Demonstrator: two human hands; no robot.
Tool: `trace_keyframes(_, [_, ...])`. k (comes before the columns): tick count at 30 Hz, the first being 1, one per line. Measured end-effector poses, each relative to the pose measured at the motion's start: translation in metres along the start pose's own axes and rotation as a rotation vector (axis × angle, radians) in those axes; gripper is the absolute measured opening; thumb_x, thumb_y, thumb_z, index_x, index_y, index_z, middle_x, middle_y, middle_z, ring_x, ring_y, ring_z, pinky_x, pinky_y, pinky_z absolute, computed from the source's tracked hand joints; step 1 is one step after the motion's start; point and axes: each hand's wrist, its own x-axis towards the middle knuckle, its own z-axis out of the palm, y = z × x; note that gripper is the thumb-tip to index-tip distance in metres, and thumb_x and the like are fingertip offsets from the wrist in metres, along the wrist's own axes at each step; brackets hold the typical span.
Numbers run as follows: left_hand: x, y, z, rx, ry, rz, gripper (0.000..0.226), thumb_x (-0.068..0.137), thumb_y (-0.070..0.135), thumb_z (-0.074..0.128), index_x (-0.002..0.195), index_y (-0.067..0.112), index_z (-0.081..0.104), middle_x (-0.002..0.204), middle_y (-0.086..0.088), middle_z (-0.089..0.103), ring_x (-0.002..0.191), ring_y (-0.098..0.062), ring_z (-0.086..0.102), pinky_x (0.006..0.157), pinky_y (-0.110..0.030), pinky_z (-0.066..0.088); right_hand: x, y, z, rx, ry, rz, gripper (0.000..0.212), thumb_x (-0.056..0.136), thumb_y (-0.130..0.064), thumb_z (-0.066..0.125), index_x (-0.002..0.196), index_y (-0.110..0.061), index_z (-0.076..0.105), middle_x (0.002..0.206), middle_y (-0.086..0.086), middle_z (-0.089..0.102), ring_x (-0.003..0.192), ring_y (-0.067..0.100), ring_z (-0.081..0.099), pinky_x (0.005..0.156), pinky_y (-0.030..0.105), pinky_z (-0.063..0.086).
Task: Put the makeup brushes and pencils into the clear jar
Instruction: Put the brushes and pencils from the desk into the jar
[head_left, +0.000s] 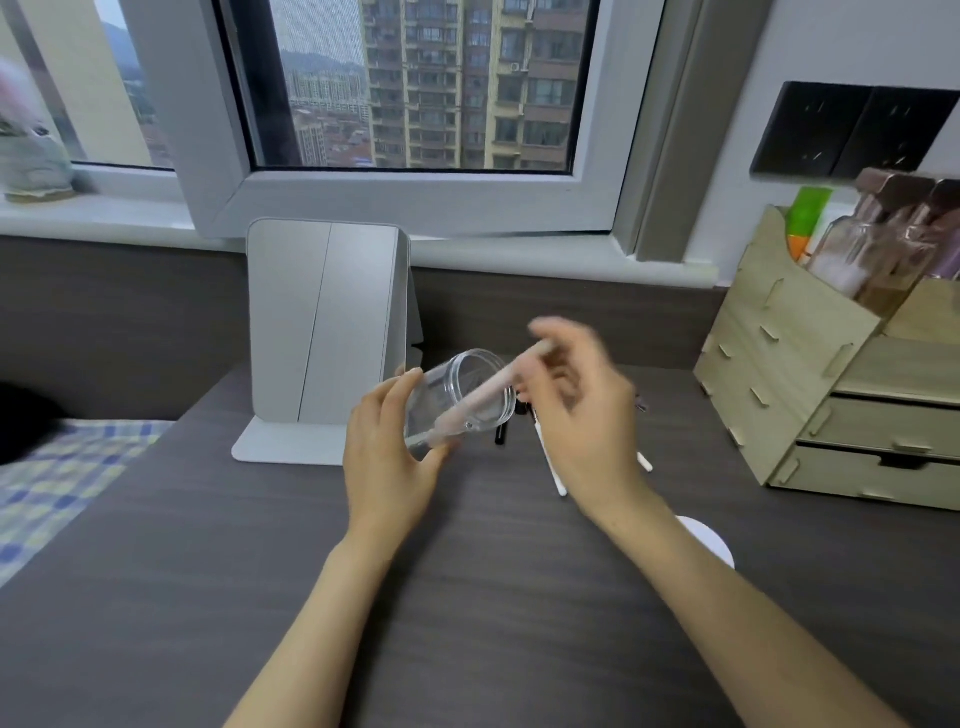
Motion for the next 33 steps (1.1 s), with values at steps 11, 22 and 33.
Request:
trace_keyframes(11, [0.002,-0.010,-0.001,0.053,-0.019,0.056,0.074,0.063,0.010,0.083,0.124,0.024,0.044,0.123,-0.011,0.053,0.110,-0.026,0.049,0.087,-0.025,0.035,-0.016,0.031,0.009,-0.540,-0.251,-0.185,0.031,0.087,-0.033,0.051,0.074,-0.019,0.075,0.071,0.000,0.056,0.067,0.019,0.049,0.056,0.035,0.044])
trace_keyframes(22, [0.006,-0.005,-0.006,-0.026,0.082,-0.095,0.069,0.063,0.014,0.083,0.123,0.018,0.048,0.115,-0.012,0.057,0.104,-0.027,0.050,0.085,-0.031,0.035,0.008,0.068,-0.001,-0.571,-0.294,0.465,0.024,0.087,-0.025,0.058,0.080,-0.007,0.071,0.079,0.009,0.073,0.081,0.027,0.065,0.076,0.032,0.045])
trace_keyframes(33, [0.007,-0.005,-0.006,-0.051,0.102,-0.139,0.073,0.059,0.013,0.085,0.122,0.019,0.049,0.115,-0.008,0.058,0.103,-0.028,0.052,0.081,-0.032,0.036,0.015,0.076,0.068,-0.922,-0.482,0.559,0.030,0.087,-0.003,0.055,0.116,0.001,0.048,0.121,0.021,0.060,0.114,0.035,0.058,0.086,0.037,0.049])
